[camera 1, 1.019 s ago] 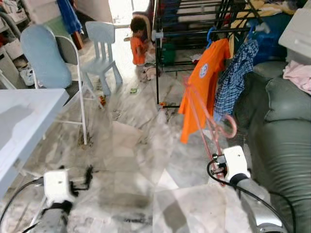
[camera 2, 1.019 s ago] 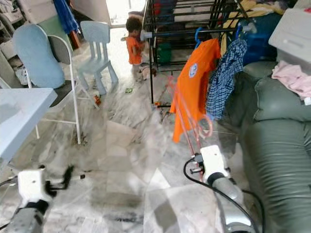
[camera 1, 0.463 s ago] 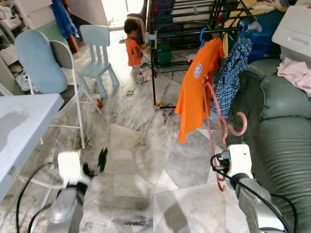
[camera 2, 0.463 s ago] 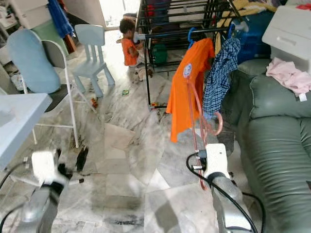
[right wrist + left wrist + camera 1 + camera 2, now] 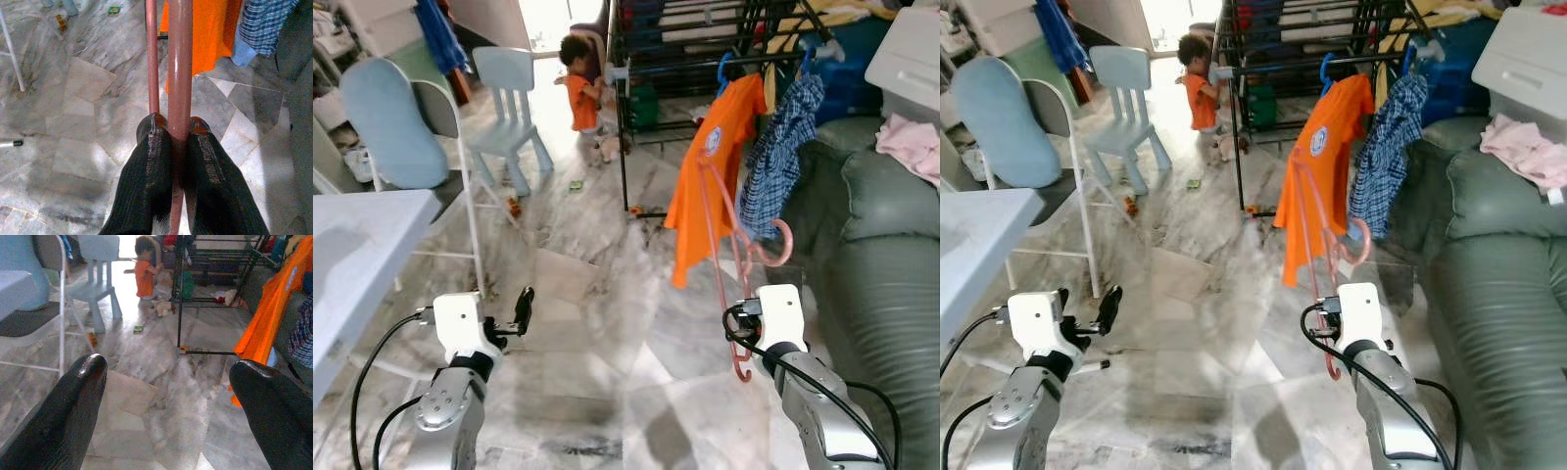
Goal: Hang hanger
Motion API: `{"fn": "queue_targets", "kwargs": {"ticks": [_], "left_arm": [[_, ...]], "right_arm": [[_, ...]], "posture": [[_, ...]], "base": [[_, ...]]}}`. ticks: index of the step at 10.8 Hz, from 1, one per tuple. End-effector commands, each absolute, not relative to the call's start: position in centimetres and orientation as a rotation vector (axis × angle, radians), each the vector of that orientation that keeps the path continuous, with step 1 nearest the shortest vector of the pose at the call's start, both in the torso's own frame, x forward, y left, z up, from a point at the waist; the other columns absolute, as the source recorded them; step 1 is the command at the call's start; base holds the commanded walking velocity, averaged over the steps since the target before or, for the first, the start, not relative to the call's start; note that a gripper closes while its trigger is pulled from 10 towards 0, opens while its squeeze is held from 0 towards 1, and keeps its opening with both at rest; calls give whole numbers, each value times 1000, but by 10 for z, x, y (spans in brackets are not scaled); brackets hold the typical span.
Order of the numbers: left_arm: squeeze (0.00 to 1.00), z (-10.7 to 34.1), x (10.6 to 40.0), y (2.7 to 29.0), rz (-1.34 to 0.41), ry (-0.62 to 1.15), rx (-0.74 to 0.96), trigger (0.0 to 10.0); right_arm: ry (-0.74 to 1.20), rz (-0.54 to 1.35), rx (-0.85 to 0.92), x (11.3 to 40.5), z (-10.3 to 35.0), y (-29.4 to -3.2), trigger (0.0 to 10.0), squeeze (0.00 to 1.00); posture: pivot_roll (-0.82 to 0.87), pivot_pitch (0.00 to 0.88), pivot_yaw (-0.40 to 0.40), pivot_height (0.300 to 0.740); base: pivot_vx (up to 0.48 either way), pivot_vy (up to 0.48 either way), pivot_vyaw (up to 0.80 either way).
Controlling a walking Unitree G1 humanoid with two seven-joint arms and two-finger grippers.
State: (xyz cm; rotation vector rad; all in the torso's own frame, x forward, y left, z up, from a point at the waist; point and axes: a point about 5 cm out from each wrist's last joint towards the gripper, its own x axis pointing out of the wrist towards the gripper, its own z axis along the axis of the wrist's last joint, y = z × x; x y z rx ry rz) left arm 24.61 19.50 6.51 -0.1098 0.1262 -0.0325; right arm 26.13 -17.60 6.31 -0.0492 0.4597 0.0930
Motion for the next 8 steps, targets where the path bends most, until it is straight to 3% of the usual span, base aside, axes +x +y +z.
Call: {"fn": "queue_targets", "kwargs": {"ticks": [1, 2, 7, 8], "left_arm": [[0, 68, 246, 200, -18, 126, -88, 10000], [0, 68, 247, 199, -18, 126, -87, 10000], [0, 61, 259, 184, -19, 150, -140, 10000], [0, 63, 267, 177, -23, 150, -127, 10000]], "right_arm": [[437, 120, -46, 263, 69, -169, 10000, 0], [437, 121, -46, 263, 69, -169, 10000, 0], [471, 133, -83, 272, 65, -171, 10000, 0], [470, 126, -83, 280, 68, -172, 10000, 0]], "posture": [[-175, 0, 144, 740], [-175, 0, 144, 740], [-181, 0, 99, 740], [-178, 0, 78, 740]], "base": [[368, 296, 531], [368, 296, 531], [370, 302, 0], [0, 0, 0]]}}
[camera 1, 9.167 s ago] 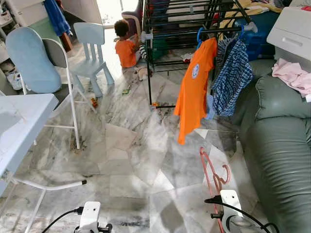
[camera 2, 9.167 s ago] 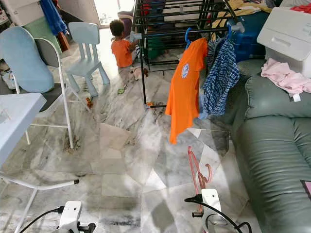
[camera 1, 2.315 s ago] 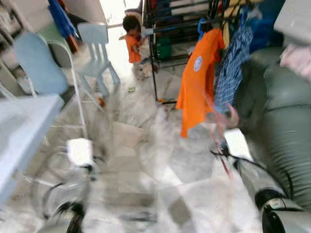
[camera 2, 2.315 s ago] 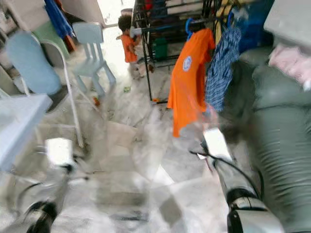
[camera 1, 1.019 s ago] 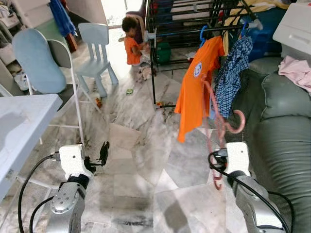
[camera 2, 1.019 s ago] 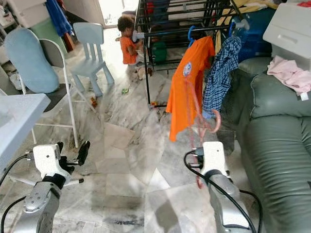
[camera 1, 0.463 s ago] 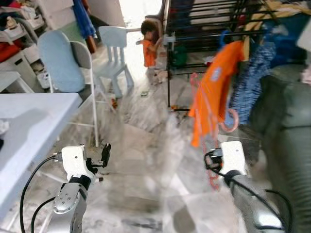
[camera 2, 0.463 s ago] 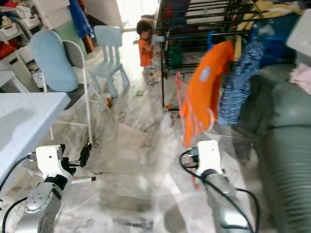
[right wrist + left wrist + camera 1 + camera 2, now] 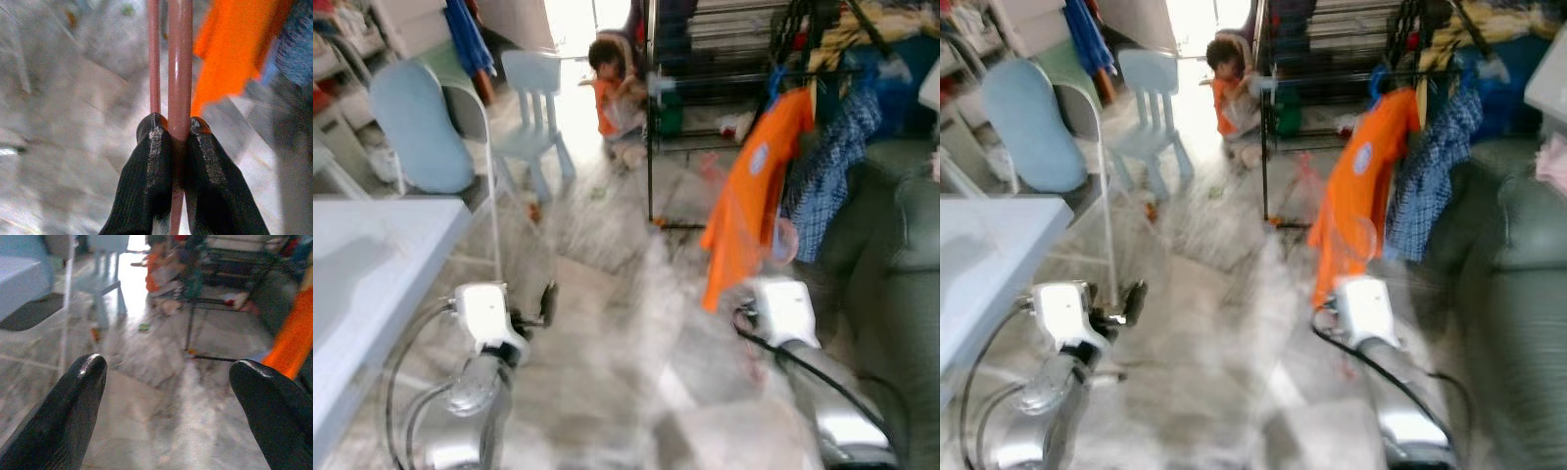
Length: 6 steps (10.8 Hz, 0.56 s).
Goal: Hang hanger
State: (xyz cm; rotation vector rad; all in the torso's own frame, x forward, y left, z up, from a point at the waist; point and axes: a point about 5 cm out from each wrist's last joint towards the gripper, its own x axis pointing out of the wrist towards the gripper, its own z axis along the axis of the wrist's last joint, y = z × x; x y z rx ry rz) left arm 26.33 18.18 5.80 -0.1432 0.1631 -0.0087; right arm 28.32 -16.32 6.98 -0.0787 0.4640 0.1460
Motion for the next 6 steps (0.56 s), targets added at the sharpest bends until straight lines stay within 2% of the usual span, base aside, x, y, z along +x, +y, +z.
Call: {"fn": "queue_targets", "kwargs": {"ticks": [1, 3, 5, 6], "left_arm": [[0, 66, 271, 178, -6, 127, -114, 10000], [0, 70, 267, 183, 35, 107, -127, 10000], [0, 61, 249, 189, 67, 120, -119, 10000], [0, 61, 247, 193, 122, 123, -140, 10000]], "right_arm": [[467, 117, -88, 286, 74, -169, 10000, 0], [500, 193, -158, 281, 73, -151, 10000, 0], [570, 211, -129, 279, 51, -144, 10000, 0], [525, 214, -163, 292, 60, -143, 10000, 0]], "posture": [[-171, 0, 43, 740], [-116, 0, -32, 740], [-65, 0, -48, 740], [-73, 0, -32, 740]], "base": [[0, 0, 0], [0, 0, 0], [0, 0, 0], [0, 0, 0]]}}
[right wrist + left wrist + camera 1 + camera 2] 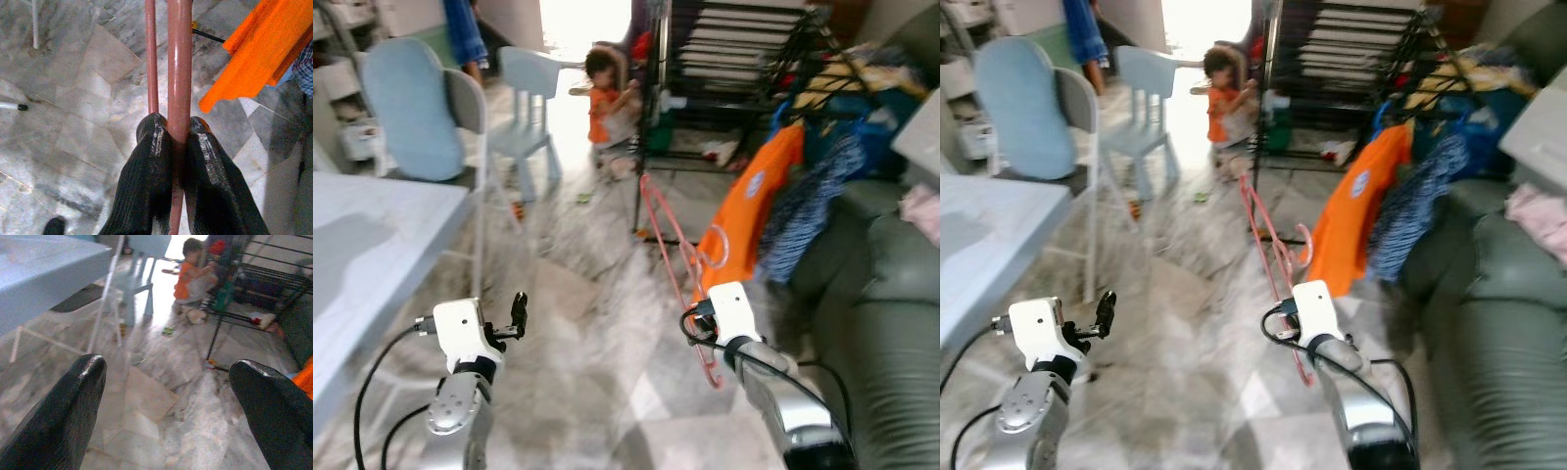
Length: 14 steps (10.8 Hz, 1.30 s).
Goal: Hang hanger
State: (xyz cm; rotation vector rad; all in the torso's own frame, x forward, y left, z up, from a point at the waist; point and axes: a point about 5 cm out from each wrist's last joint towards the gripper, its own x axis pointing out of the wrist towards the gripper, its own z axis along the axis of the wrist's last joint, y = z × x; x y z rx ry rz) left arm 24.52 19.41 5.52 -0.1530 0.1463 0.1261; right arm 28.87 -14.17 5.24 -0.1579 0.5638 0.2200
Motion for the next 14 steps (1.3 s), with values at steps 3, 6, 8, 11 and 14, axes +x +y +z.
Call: {"fn": "queue_targets", "kwargs": {"ticks": [3, 6, 8, 11, 14], "left_arm": [[0, 67, 253, 204, 103, 99, -96, 10000], [0, 69, 249, 214, 135, 98, -96, 10000], [0, 71, 259, 210, 127, 87, -116, 10000], [0, 62, 263, 194, 92, 115, -139, 10000], [0, 59, 264, 189, 58, 133, -143, 10000]], "right_arm": [[476, -3, -107, 312, 65, -173, 10000, 0], [480, -17, -91, 295, 56, -175, 10000, 0], [461, -5, -78, 294, 56, -169, 10000, 0], [447, -44, -109, 300, 62, -186, 10000, 0], [476, -89, -84, 302, 58, -190, 10000, 0]], "posture": [[-40, 0, -13, 740], [-72, 0, 31, 740], [-106, 0, 50, 740], [-125, 0, 60, 740], [-118, 0, 71, 740]], "base": [[0, 0, 0], [102, 0, 0], [381, 0, 0], [454, 0, 0], [455, 0, 0]]}}
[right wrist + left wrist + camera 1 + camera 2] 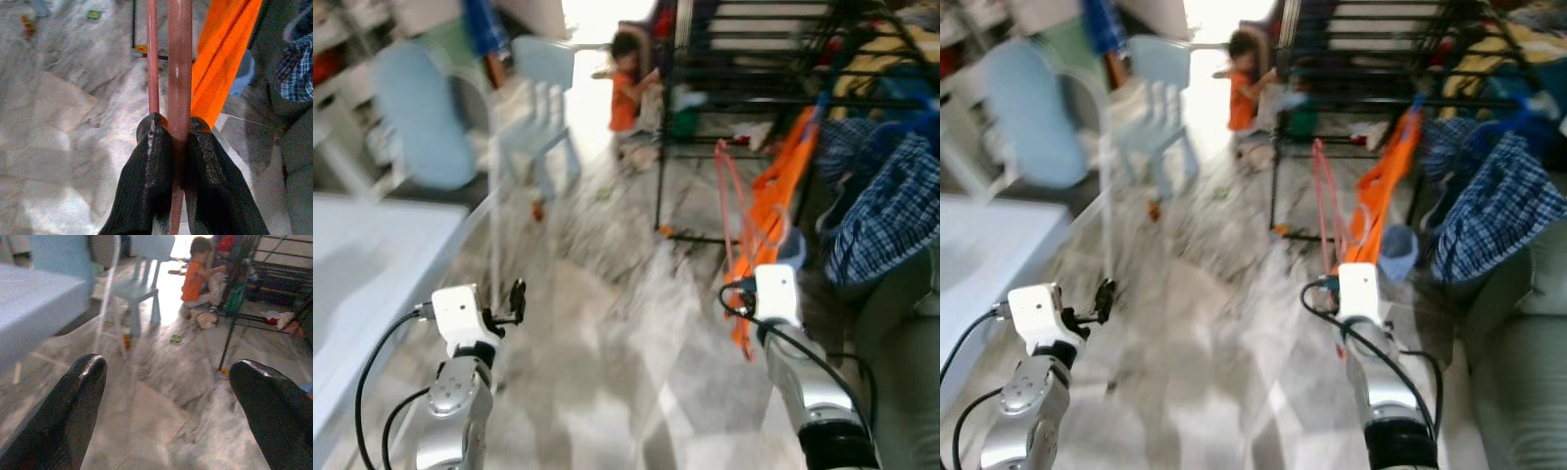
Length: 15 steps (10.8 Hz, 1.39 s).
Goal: Hang hanger
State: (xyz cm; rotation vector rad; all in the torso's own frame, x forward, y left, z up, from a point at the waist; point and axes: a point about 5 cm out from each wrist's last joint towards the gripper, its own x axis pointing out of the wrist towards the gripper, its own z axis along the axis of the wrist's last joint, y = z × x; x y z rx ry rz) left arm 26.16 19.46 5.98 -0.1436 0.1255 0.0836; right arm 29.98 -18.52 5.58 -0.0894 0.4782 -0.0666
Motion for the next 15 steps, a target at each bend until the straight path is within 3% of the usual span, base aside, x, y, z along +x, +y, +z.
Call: {"fn": "queue_targets", "kwargs": {"ticks": [1, 3, 12, 15], "left_arm": [[0, 58, 264, 190, 58, 137, -143, 10000], [0, 57, 266, 188, 53, 150, -162, 10000], [0, 55, 267, 171, -69, 194, -160, 10000], [0, 56, 266, 159, -154, 205, -161, 10000]], "right_arm": [[481, -85, -74, 302, 58, -188, 10000, 0], [513, -75, -76, 302, 55, -186, 10000, 0], [592, -93, -102, 316, 59, -183, 10000, 0], [579, -107, -73, 320, 65, -185, 10000, 0]], "posture": [[-122, 0, 74, 740], [-126, 0, 76, 740], [-122, 0, 88, 740], [-120, 0, 90, 740]], "base": [[458, 0, 0], [450, 0, 0], [379, 293, 0], [480, 0, 0]]}}
